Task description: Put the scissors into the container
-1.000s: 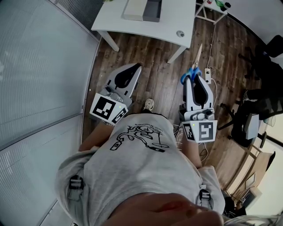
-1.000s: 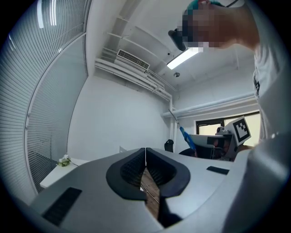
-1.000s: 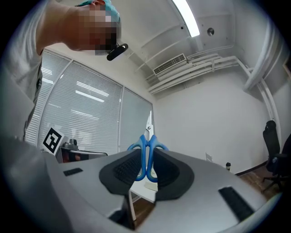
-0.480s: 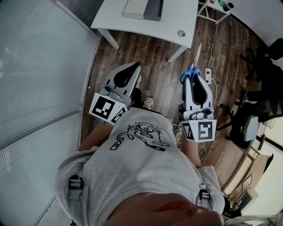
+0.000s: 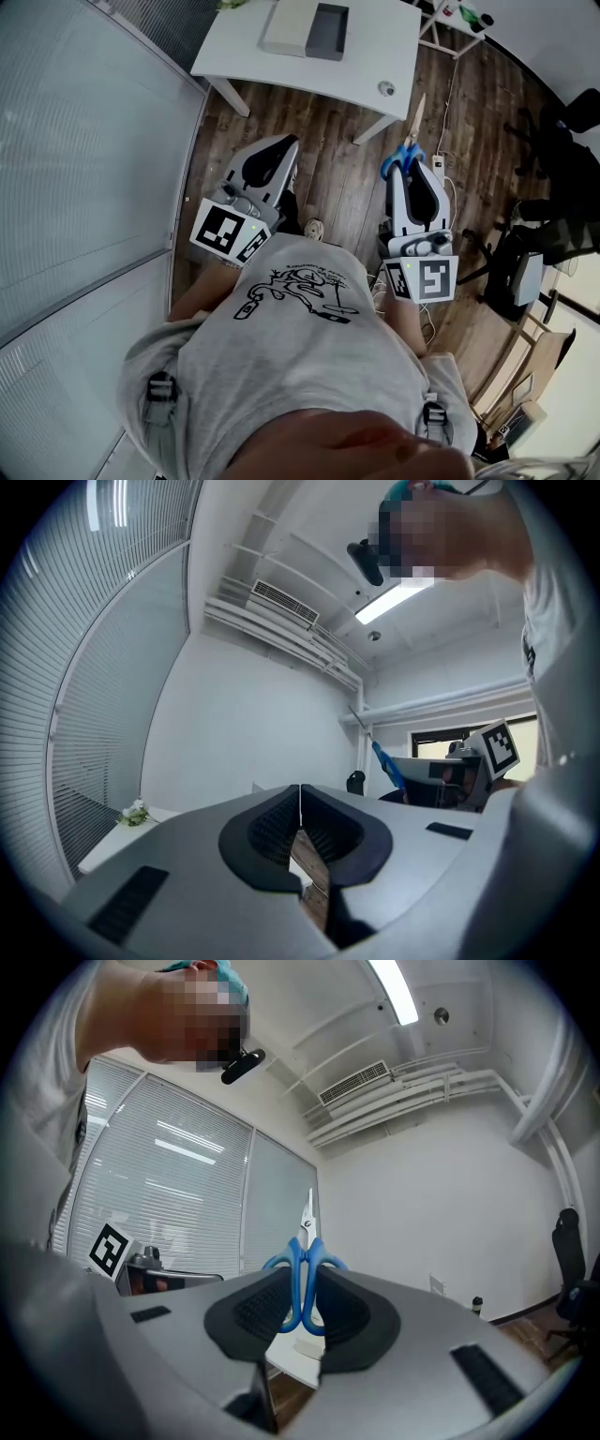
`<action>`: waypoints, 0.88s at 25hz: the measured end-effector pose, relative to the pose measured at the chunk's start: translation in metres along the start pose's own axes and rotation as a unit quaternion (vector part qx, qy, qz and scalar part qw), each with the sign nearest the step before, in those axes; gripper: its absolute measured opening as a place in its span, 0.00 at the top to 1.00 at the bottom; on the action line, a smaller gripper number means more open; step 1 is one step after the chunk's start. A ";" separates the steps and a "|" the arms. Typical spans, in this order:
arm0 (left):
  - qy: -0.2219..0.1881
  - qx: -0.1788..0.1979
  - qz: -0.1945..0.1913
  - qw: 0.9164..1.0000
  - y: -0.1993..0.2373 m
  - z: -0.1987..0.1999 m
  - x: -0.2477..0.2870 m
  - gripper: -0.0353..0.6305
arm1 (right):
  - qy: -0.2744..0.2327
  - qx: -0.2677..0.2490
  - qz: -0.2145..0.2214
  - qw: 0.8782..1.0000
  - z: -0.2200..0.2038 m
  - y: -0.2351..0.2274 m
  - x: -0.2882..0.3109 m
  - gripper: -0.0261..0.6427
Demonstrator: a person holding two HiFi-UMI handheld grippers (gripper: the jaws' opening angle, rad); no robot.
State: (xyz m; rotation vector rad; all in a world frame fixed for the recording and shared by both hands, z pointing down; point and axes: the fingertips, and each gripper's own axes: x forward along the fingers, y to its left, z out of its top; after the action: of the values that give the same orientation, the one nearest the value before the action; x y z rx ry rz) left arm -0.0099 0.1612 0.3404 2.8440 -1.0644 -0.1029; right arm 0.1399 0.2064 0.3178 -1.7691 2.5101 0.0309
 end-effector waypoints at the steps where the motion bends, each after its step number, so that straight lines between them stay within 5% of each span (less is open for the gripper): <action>1: 0.000 -0.001 0.000 1.000 0.006 0.002 0.003 0.91 | -0.001 0.000 -0.001 1.000 0.001 -0.001 0.007 0.83; 22: -0.004 -0.004 -0.024 1.000 0.183 0.040 0.115 0.91 | 0.014 -0.005 -0.006 1.000 0.002 -0.029 0.220 0.83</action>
State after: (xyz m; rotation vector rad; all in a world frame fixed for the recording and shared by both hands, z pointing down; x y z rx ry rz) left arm -0.0463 -0.0542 0.3199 2.8655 -0.9950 -0.1208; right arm 0.0939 -0.0101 0.3012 -1.8009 2.5220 0.0188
